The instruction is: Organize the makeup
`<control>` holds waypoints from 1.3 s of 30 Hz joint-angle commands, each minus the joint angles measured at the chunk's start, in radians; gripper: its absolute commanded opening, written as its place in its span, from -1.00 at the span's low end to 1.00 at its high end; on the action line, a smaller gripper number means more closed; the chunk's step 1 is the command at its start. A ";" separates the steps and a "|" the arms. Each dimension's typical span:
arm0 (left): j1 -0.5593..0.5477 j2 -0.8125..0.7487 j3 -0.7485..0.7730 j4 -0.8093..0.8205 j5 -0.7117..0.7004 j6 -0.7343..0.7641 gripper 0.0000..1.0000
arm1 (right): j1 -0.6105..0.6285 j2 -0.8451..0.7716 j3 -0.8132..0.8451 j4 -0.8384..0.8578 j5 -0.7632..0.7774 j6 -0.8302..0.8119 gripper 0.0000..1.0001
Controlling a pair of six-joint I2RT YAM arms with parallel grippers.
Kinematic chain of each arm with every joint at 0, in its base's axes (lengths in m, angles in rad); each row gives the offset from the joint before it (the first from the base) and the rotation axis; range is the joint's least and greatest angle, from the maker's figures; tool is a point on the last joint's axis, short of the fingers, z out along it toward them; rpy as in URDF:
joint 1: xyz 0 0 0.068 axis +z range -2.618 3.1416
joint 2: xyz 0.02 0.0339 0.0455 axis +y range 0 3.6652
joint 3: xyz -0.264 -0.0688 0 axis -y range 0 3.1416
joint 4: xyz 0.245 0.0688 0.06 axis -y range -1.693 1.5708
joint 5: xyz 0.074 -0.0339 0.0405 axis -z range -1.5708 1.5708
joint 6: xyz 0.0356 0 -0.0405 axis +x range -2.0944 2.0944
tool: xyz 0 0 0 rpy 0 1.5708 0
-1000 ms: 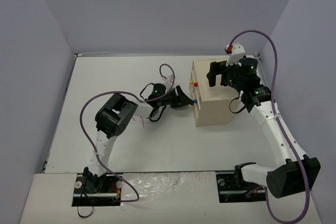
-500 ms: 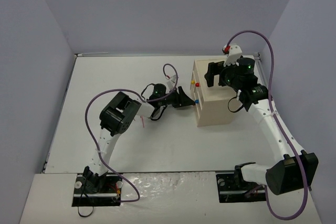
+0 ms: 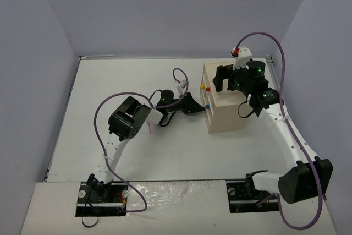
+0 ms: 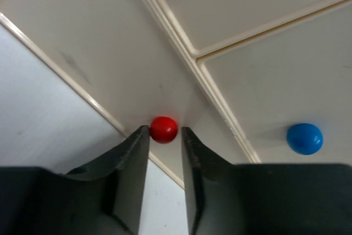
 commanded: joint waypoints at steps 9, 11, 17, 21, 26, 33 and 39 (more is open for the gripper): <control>-0.005 -0.059 0.046 0.165 0.020 -0.003 -1.00 | 0.059 0.023 0.001 0.080 0.061 -0.015 0.99; 0.000 -0.064 0.038 0.161 0.008 -0.005 -1.00 | 0.079 0.035 0.002 0.076 0.100 -0.026 0.99; 0.030 -0.086 0.026 0.100 -0.003 0.002 -1.00 | 0.167 0.085 0.010 0.073 0.292 -0.060 0.99; 0.055 -0.101 0.036 0.024 -0.006 0.027 -1.00 | 0.219 0.146 0.034 0.073 0.462 -0.069 0.99; 0.073 -0.095 0.079 -0.037 0.007 0.041 -1.00 | 0.259 0.223 0.091 0.073 0.657 -0.055 0.99; 0.106 -0.102 0.077 -0.042 0.033 0.042 -1.00 | 0.266 0.271 0.126 0.071 0.790 -0.040 0.99; 0.147 -0.144 -0.001 -0.036 0.047 0.051 -1.00 | 0.264 0.314 0.159 0.058 0.825 -0.027 0.99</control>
